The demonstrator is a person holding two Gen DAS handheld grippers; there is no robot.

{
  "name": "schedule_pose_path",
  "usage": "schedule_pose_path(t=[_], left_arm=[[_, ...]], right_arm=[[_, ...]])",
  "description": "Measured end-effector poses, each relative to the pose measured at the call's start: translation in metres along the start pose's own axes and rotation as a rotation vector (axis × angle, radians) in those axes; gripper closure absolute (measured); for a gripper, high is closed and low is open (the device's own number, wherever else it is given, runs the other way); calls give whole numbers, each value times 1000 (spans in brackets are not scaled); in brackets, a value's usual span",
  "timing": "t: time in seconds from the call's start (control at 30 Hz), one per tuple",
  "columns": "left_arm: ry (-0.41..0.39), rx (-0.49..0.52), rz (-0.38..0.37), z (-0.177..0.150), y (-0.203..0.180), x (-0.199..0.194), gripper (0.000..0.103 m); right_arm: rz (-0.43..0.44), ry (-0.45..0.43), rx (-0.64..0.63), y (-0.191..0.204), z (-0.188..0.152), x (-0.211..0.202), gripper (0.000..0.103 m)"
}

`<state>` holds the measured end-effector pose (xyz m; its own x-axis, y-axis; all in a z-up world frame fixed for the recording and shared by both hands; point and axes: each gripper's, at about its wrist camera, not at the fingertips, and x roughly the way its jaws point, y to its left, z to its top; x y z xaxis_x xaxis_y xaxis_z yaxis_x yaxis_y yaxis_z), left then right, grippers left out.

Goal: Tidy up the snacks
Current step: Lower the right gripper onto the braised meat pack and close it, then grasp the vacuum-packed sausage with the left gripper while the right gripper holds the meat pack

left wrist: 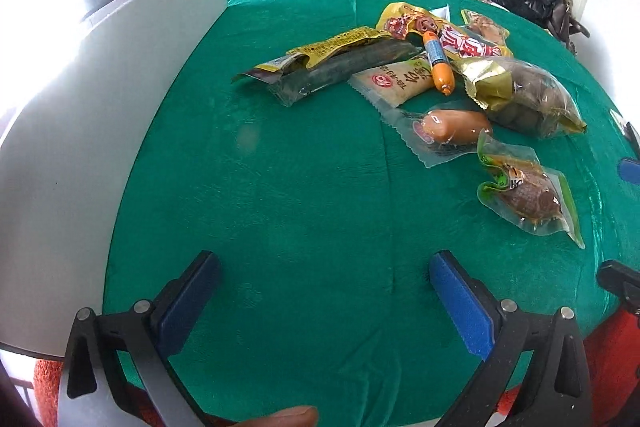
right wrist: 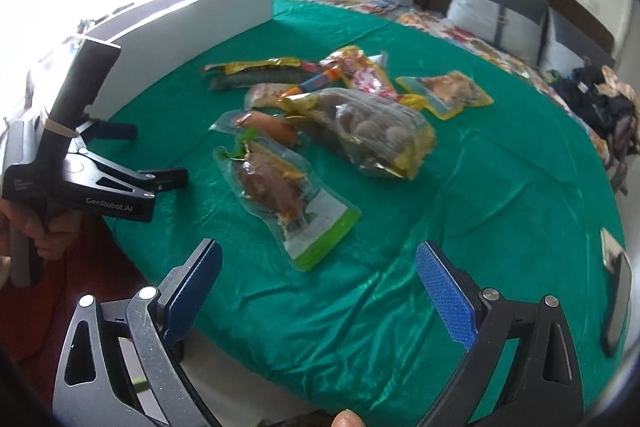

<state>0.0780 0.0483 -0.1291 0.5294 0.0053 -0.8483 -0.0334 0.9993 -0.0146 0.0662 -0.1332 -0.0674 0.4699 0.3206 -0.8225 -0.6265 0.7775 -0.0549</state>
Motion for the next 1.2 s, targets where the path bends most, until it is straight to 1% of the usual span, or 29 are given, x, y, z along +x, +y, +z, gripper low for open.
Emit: schedule_pose_path(t=[0.1,0.2,0.27,0.3,0.37,0.4,0.43,0.47,0.5,0.63,0.7,0.77,0.83,0.97,1.03,1.07,1.13,1.17,1.2], left_arm=[[-20,4,1,-3,3,0,0],[-26,12,-5,-4,5,0,0],[-26,17,-8,-4,6,-1,0],[-27,20,-9,-4,7,-1,0],[-27,23,-12,-3,8,-1,0],[-28,23,-11,-2,8,-1,0],[-28,21,-10,-2,8,0,0],[-30,17,-8,-2,8,0,0],[-31,13,-5,-3,8,-1,0],[-37,17,-6,-2,9,-1,0],[-38,26,-13,-2,10,0,0],[-37,31,-17,-2,11,-1,0],[-40,29,-15,-2,11,-1,0],[-54,11,-1,-2,10,0,0],[-63,3,3,-2,9,0,0],[-66,1,4,-3,9,0,0],[-67,5,1,-3,9,-1,0],[-63,9,-2,-3,10,-1,0],[-57,16,-7,-3,10,-2,0]], right_arm=[[59,72,-94,12,23,30,5],[68,138,-132,18,40,61,5],[80,192,-131,17,44,77,5],[114,191,-103,14,45,78,5],[145,228,-47,7,46,82,7],[145,232,-34,6,46,81,8],[141,232,-37,7,45,78,12],[150,225,-40,7,45,73,28],[153,238,-40,7,44,69,33],[160,274,-44,10,29,55,35],[138,276,-15,6,13,42,34],[91,267,44,-8,-4,30,34],[37,259,135,-33,-21,21,33],[-114,237,329,-94,-48,7,33],[-187,210,414,-123,-59,3,33],[-204,189,455,-138,-64,2,32],[-205,141,522,-156,-69,0,30],[-225,123,527,-161,-75,-3,28],[-231,105,526,-164,-77,-3,22]])
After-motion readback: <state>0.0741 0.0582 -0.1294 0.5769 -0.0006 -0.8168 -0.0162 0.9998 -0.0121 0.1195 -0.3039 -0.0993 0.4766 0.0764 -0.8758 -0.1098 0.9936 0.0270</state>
